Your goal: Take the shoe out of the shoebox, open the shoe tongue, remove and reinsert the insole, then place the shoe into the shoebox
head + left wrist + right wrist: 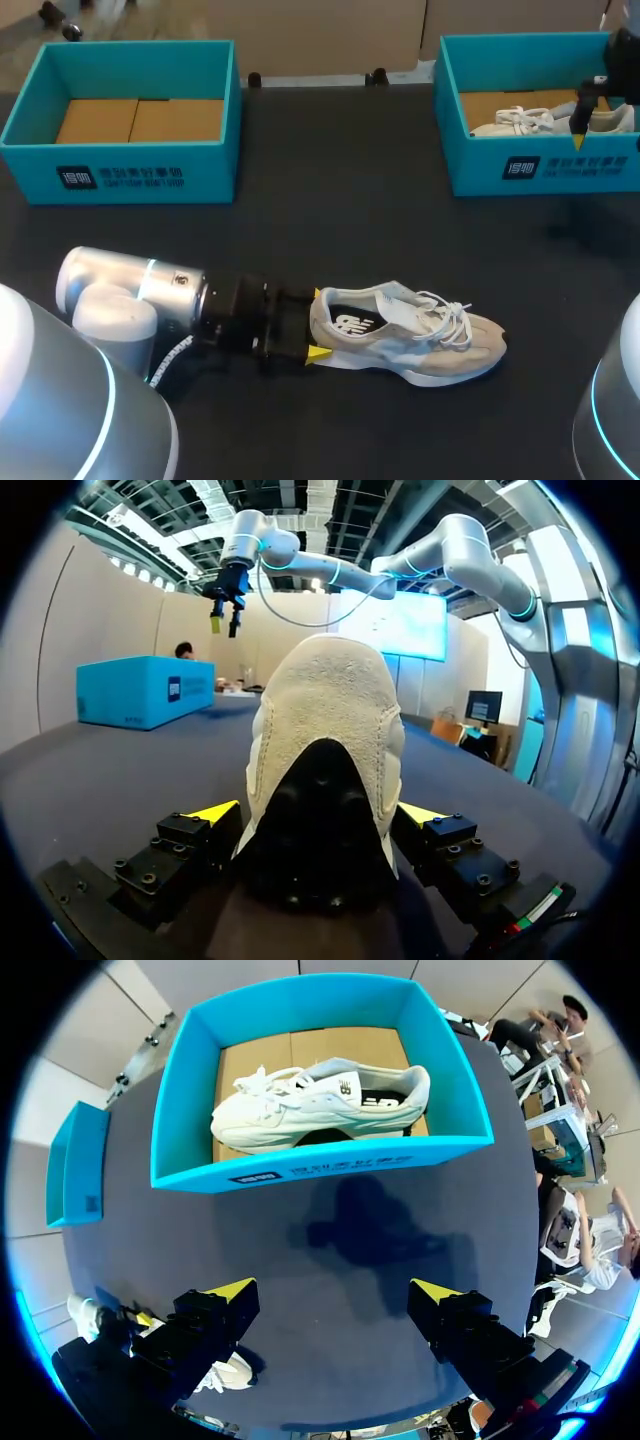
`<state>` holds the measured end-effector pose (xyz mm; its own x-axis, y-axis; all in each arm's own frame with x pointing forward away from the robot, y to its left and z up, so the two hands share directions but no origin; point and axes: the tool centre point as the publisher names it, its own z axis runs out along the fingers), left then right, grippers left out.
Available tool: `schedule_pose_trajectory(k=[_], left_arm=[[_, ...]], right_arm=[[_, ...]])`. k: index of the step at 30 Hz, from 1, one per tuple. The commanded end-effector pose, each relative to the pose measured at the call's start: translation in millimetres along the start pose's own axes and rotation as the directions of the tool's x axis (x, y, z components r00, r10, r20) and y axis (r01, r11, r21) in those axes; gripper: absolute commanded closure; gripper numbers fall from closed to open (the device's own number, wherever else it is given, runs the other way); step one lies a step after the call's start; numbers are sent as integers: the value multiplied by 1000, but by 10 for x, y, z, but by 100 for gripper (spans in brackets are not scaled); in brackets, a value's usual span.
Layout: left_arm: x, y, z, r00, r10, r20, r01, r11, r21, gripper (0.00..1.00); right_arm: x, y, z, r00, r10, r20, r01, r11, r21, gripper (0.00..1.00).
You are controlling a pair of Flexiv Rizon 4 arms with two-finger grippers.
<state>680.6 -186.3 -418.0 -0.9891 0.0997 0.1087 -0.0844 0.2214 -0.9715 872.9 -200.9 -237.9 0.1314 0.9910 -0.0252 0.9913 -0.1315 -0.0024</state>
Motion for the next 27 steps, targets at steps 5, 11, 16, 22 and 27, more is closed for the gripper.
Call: schedule_pose_trajectory(k=[5,11,16,22,27], left_arm=[[-19,12,89,1000,2,-16,-2,1000,-2,0],[-10,2,123,1000,4,-21,-4,1000,-1,0],[10,-11,148,999,11,-35,-11,1000,-5,0],[33,-3,180,999,16,-52,-17,1000,-22,0],[28,-6,212,999,13,-44,-14,1000,-19,0]], right_arm=[[-1,-6,2,1000,0,-1,0,1000,-2,0],[-1,-6,2,1000,0,-1,0,1000,-2,0],[-1,-6,2,1000,0,-1,0,1000,-2,0],[-1,-6,2,1000,0,-1,0,1000,-2,0],[-1,-6,2,1000,0,-1,0,1000,-2,0]])
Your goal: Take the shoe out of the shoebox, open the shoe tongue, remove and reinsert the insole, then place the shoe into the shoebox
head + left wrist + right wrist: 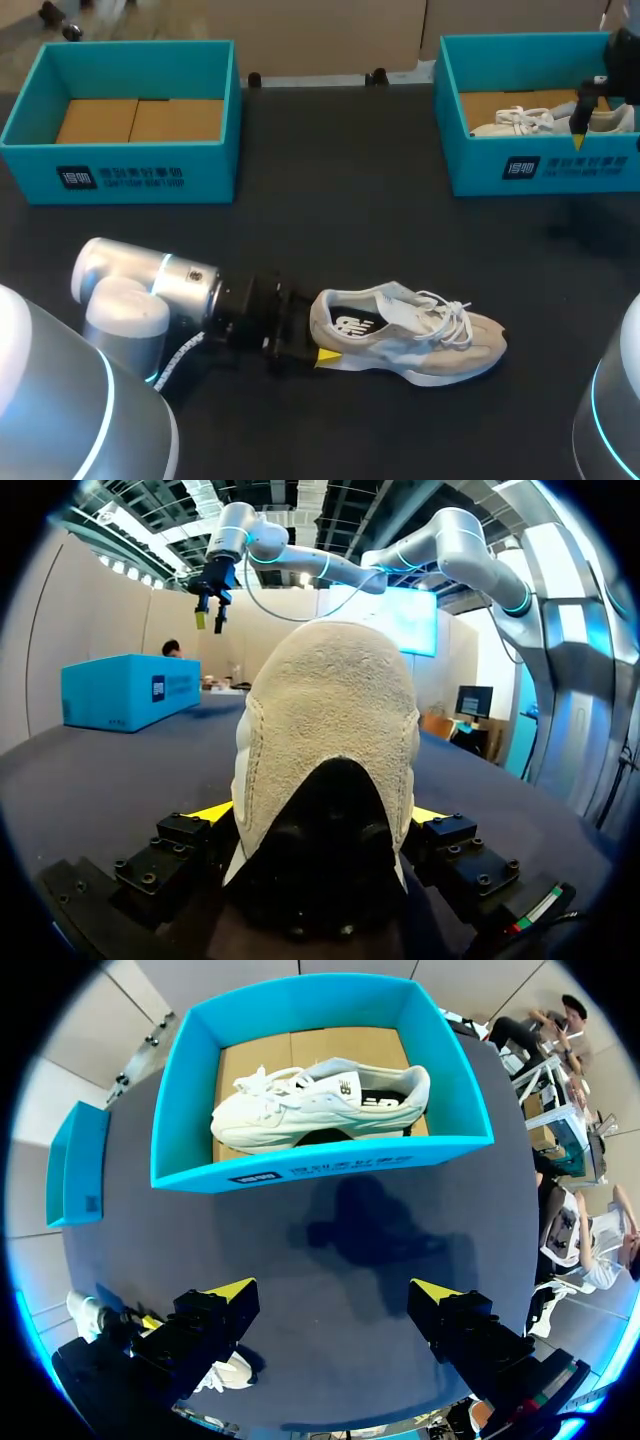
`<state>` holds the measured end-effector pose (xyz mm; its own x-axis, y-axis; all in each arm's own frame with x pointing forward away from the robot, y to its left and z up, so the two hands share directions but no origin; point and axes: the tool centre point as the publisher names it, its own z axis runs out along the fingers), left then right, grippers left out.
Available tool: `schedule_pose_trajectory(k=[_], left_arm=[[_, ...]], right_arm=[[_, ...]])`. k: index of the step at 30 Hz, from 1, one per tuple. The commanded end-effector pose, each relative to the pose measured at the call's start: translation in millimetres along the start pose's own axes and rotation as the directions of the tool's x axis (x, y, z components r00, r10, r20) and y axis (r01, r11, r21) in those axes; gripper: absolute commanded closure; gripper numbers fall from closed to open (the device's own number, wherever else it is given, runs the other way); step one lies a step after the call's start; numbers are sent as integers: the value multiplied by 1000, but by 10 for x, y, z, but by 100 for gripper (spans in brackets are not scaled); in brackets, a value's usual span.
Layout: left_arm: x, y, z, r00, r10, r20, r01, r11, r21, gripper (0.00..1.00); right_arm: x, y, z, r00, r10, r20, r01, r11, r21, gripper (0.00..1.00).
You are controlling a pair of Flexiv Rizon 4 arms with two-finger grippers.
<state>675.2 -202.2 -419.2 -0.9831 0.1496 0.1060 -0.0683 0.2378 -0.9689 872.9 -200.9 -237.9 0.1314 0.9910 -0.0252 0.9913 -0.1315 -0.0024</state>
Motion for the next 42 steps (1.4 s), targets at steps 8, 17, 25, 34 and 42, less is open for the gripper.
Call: schedule_pose_trajectory(k=[8,17,25,34,42], left_arm=[[-13,19,100,1000,0,19,0,1000,0,0],[24,1,155,999,-9,31,9,1000,13,0],[17,30,206,999,-14,42,14,1000,19,61],[70,-8,169,1000,-16,15,16,1000,5,100],[70,-8,169,1000,-16,15,16,1000,5,100]], right_arm=[[-1,-6,2,1000,0,-1,0,1000,-2,0],[-1,-6,2,1000,0,-1,0,1000,-2,0],[-1,-6,2,1000,0,-1,0,1000,-2,0],[-1,-6,2,1000,0,-1,0,1000,-2,0],[-1,-6,2,1000,0,-1,0,1000,-2,0]])
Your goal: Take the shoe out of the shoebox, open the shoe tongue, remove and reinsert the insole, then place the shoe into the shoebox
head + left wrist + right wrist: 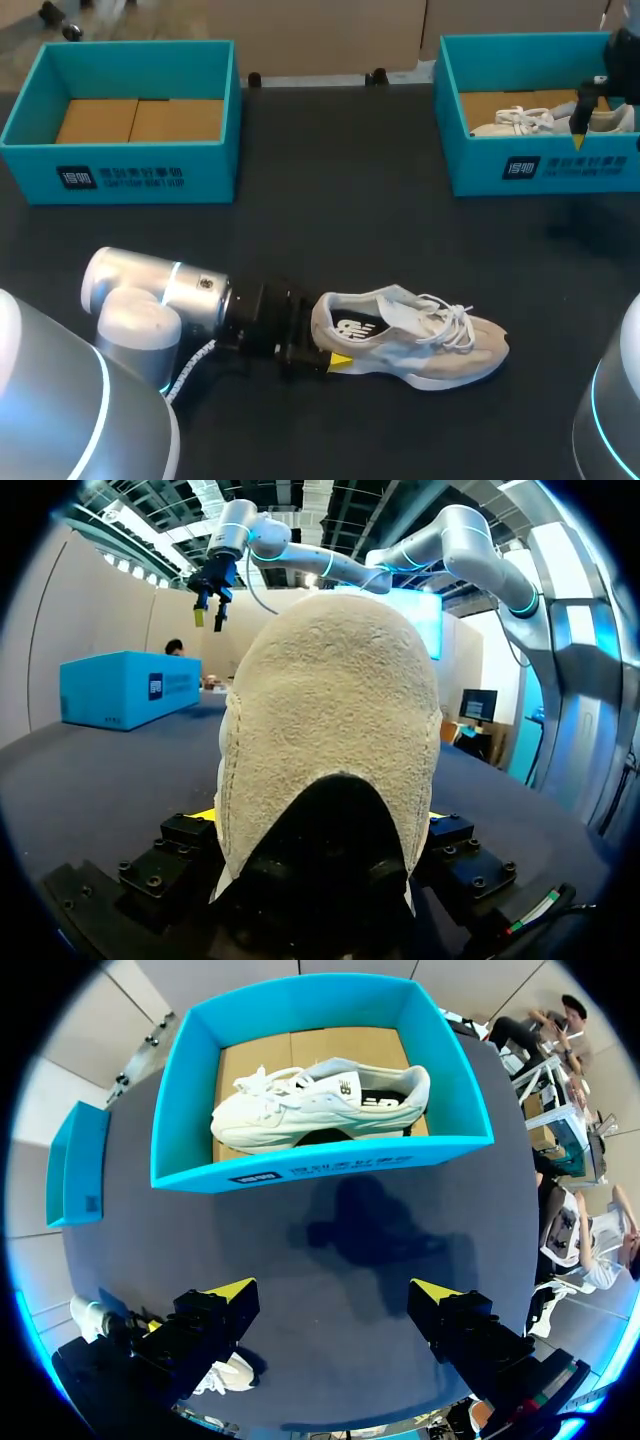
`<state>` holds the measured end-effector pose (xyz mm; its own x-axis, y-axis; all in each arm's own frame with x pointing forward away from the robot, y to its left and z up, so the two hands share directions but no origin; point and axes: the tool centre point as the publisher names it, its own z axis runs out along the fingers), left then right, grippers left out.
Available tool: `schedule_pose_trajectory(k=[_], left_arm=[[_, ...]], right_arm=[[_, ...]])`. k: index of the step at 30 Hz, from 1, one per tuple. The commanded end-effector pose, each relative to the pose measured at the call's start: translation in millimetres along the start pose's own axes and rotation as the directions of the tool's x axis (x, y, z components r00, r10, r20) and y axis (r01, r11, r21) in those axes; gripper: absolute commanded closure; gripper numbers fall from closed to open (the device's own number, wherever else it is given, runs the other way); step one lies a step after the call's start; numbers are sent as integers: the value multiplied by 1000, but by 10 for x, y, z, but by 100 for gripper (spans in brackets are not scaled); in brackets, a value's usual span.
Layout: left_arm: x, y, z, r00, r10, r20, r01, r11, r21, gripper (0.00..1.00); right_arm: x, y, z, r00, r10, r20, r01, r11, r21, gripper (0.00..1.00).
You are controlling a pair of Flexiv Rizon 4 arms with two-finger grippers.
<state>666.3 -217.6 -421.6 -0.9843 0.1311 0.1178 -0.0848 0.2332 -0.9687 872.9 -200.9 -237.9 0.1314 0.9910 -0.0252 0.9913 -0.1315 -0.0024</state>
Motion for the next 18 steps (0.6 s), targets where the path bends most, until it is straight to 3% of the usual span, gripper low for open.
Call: schedule_pose_trajectory(k=[1,9,12,18], left_arm=[[8,0,0,1000,0,-1,0,1000,-2,100],[8,0,0,1000,0,-1,0,1000,-2,100],[8,0,0,1000,0,-1,0,1000,-2,100],[8,0,0,1000,0,-1,0,1000,-2,100]], right_arm=[[-1,-6,2,1000,0,-1,0,1000,-2,0],[-1,-6,2,1000,0,-1,0,1000,-2,0],[165,-48,-62,1000,25,-16,-25,1000,-1,0],[487,-378,-126,994,103,-43,-105,994,-24,0]])
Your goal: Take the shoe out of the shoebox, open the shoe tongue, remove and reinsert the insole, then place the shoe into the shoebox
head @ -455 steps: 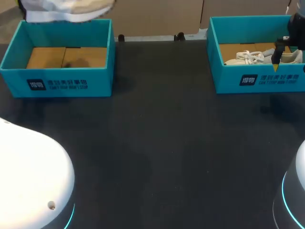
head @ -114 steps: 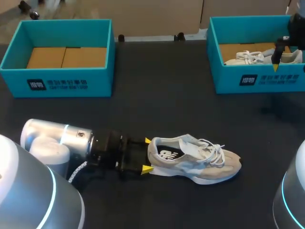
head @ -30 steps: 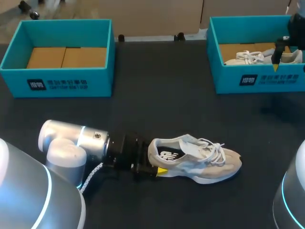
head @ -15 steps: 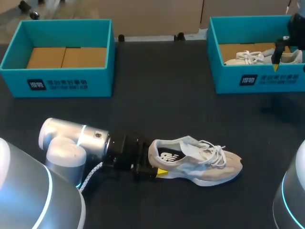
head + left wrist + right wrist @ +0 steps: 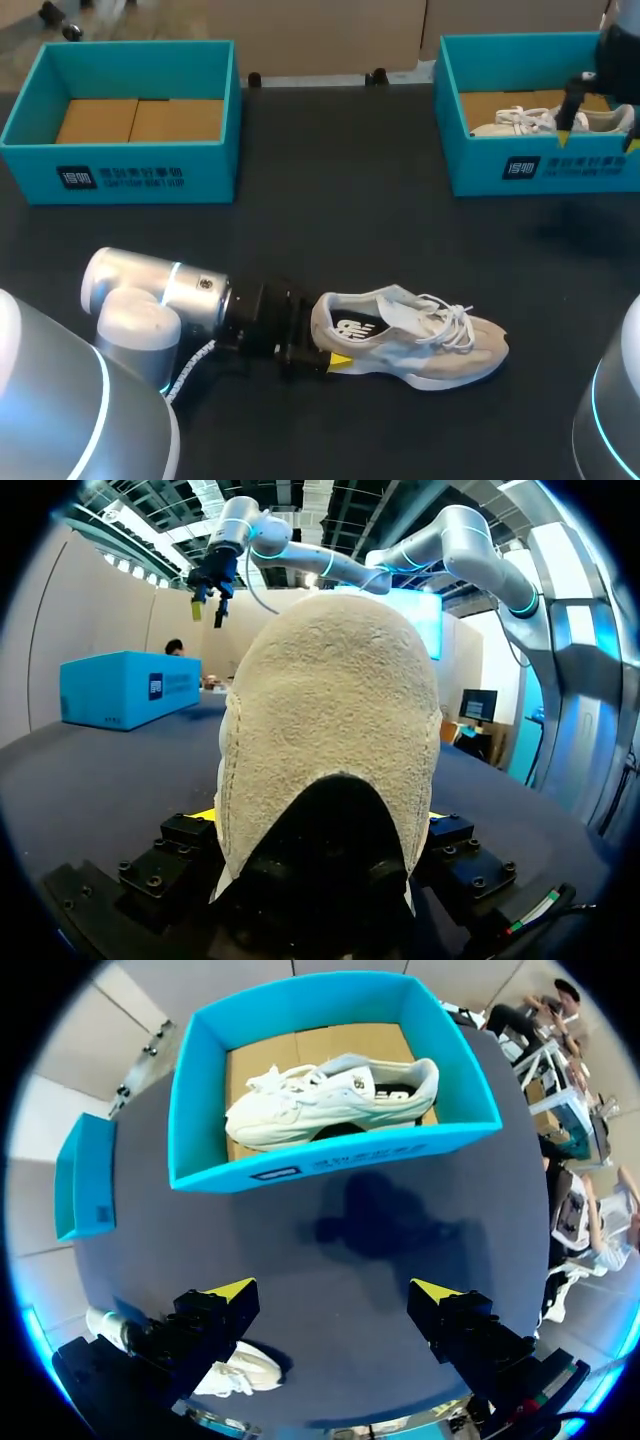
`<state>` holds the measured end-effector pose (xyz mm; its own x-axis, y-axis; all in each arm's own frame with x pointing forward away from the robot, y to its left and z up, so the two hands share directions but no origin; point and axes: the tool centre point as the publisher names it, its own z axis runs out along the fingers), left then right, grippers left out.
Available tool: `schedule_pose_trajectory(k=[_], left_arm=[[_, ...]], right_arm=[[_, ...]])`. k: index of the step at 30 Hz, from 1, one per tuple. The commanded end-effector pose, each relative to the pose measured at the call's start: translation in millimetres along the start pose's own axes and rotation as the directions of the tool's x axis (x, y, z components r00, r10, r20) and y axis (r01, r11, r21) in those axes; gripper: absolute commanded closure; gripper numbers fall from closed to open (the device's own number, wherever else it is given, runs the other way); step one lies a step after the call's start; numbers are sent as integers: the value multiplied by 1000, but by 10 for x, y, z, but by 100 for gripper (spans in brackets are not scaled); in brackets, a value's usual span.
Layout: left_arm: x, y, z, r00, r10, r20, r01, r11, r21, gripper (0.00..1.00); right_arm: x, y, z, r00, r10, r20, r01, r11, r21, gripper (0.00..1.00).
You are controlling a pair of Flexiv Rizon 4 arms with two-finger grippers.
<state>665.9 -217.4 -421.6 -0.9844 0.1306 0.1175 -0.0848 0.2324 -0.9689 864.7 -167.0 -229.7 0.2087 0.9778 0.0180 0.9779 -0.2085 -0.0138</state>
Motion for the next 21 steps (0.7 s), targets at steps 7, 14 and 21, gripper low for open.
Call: schedule_pose_trajectory(k=[7,14,21], left_arm=[[5,-2,2,1000,0,-1,0,1000,-3,100],[5,-2,2,1000,0,-1,0,1000,-3,100],[5,-2,2,1000,0,-1,0,1000,-3,100]], right_arm=[[553,-840,-30,998,70,2,-70,994,-87,0],[693,-1015,-17,998,67,7,-66,994,-84,0],[693,-1015,-17,998,67,7,-66,994,-84,0]])
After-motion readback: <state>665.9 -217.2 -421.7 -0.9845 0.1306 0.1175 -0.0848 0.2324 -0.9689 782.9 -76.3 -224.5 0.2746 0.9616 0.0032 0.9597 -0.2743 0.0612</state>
